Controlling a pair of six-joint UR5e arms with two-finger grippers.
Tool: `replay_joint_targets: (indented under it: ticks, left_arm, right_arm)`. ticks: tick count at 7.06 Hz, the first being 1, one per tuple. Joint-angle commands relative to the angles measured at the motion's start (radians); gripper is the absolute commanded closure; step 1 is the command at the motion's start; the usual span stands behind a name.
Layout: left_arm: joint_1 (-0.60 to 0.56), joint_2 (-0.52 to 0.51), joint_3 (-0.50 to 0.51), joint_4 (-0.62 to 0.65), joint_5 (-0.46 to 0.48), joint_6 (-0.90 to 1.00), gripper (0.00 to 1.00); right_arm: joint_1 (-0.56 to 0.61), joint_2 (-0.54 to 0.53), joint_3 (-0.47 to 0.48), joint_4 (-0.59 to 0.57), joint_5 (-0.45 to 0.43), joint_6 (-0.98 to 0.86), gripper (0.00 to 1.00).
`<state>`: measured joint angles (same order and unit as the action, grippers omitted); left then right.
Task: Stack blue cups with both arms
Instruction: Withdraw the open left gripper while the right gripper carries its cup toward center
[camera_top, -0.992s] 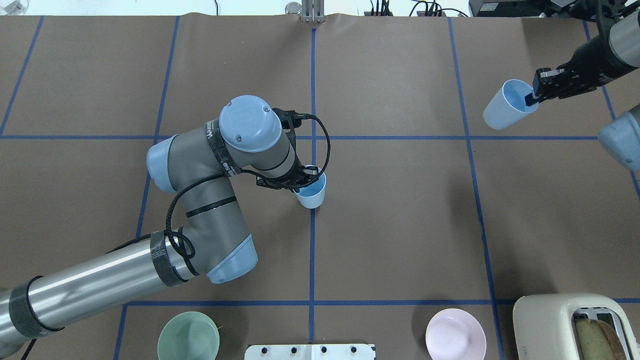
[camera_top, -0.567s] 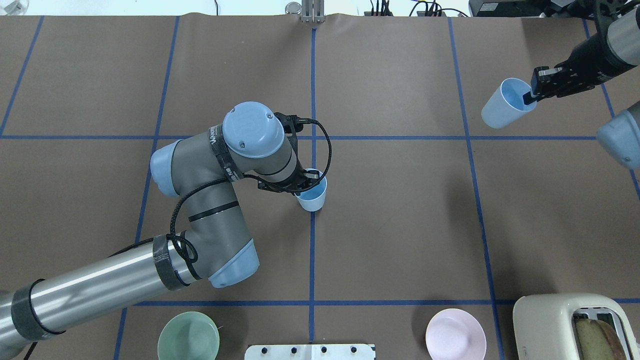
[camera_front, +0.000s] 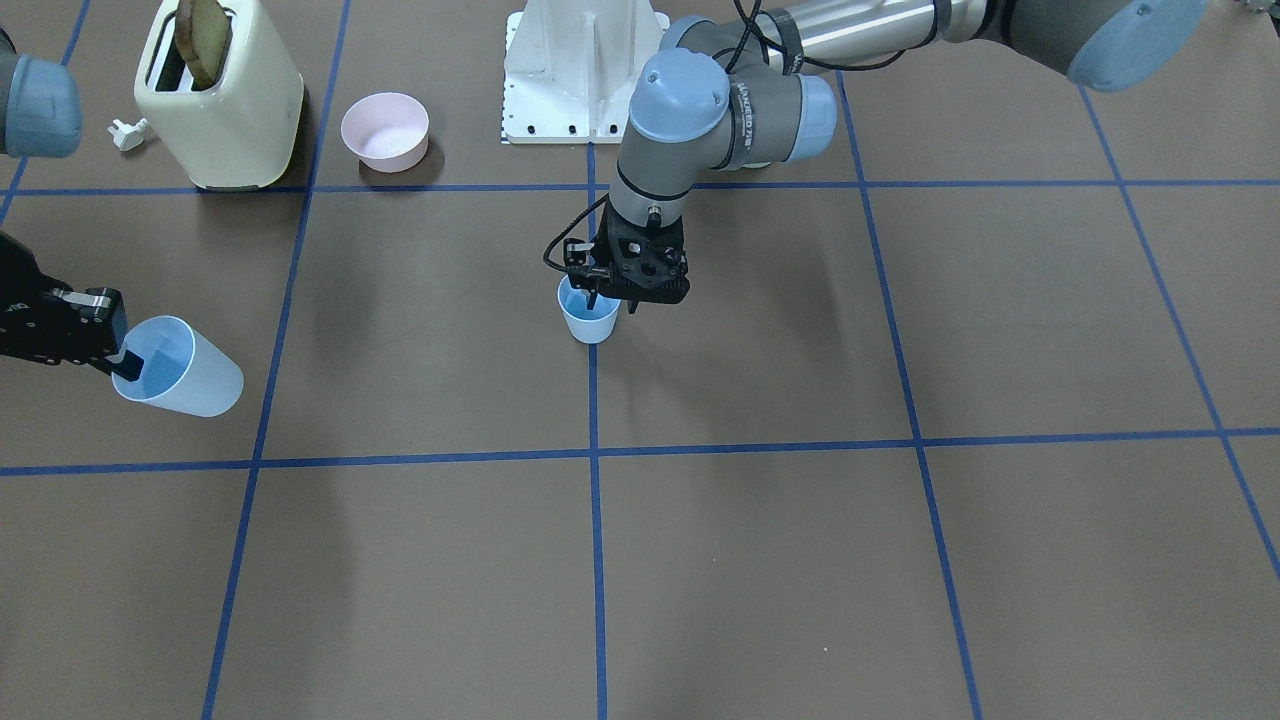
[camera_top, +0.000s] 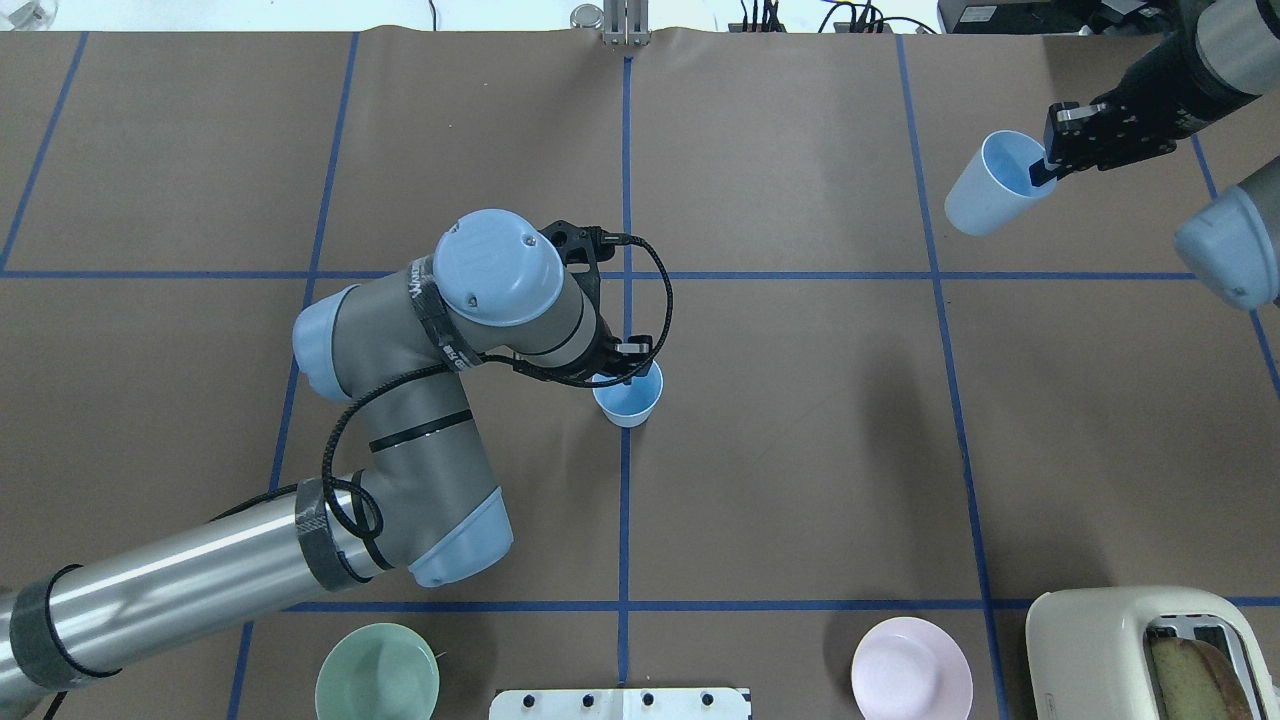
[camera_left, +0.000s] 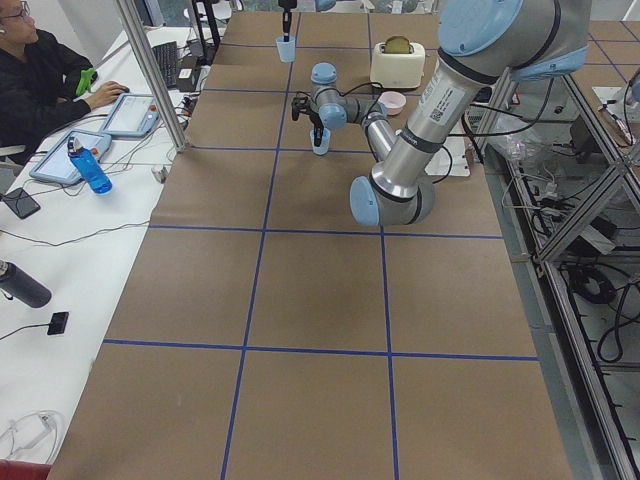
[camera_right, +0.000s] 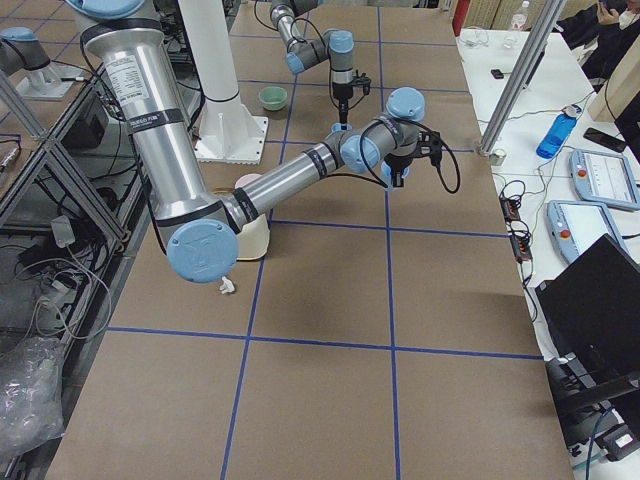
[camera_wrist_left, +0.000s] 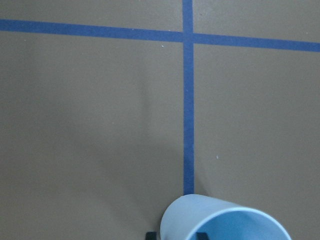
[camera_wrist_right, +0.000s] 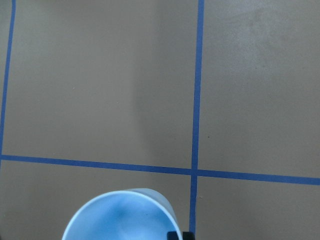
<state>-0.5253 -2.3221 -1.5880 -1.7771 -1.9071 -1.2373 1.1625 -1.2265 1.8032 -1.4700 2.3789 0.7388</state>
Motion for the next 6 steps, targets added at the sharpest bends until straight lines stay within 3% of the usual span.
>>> replay_joint_targets:
  ticks: [1,3,6]
  left_arm:
    - [-0.137,0.085,-0.129,0.067,-0.144,0.146,0.02]
    - [-0.302,0.209,-0.207,0.067,-0.290,0.342,0.02]
    - [-0.511,0.324,-0.210,0.065,-0.455,0.583,0.02]
  right_arm:
    - [-0.071,0.092,0.071,-0.154,-0.068,0.084,1.00]
    - [-0.246,0.204,0.073,-0.156,-0.209,0.348,1.00]
    - [-0.464,0.304,0.064,-0.191,-0.415,0.549,1.00]
